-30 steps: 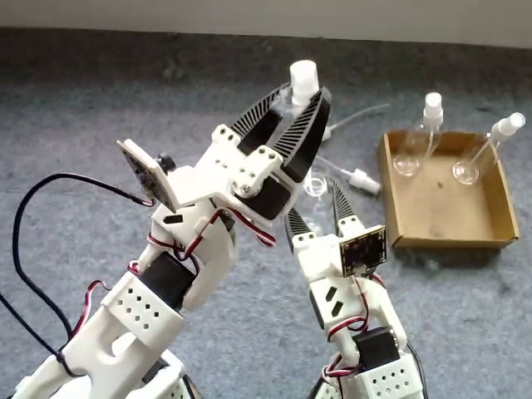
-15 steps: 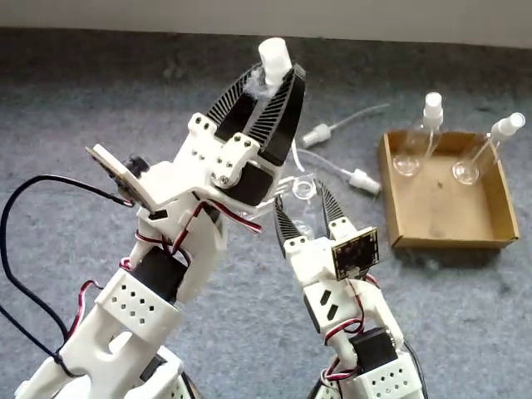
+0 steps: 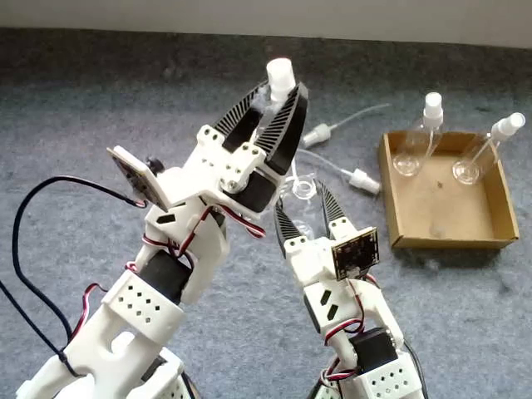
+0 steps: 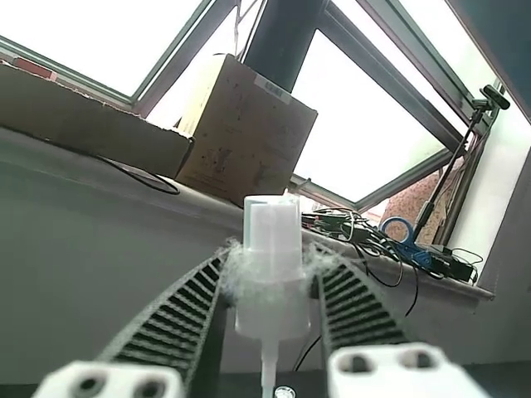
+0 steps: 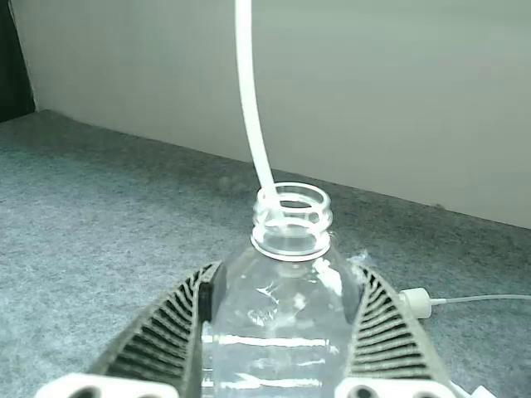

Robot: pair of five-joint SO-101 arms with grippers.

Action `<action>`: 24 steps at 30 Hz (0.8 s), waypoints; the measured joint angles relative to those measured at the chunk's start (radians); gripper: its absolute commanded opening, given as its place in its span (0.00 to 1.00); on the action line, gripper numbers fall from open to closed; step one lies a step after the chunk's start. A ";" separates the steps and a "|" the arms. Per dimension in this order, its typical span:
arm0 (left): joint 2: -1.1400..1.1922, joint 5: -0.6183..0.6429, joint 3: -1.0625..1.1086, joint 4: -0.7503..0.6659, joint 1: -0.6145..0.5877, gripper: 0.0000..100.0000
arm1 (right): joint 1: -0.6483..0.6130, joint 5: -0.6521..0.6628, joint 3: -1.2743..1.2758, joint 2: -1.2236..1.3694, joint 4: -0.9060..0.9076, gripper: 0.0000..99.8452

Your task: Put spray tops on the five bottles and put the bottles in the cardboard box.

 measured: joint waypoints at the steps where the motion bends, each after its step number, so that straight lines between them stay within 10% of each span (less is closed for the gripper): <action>1: 0.000 0.000 0.006 0.000 0.000 0.01 | 0.000 0.000 0.000 0.000 0.000 0.10; 24: 0.002 0.000 0.292 0.000 0.089 0.01 | -0.003 0.000 0.000 0.000 0.000 0.10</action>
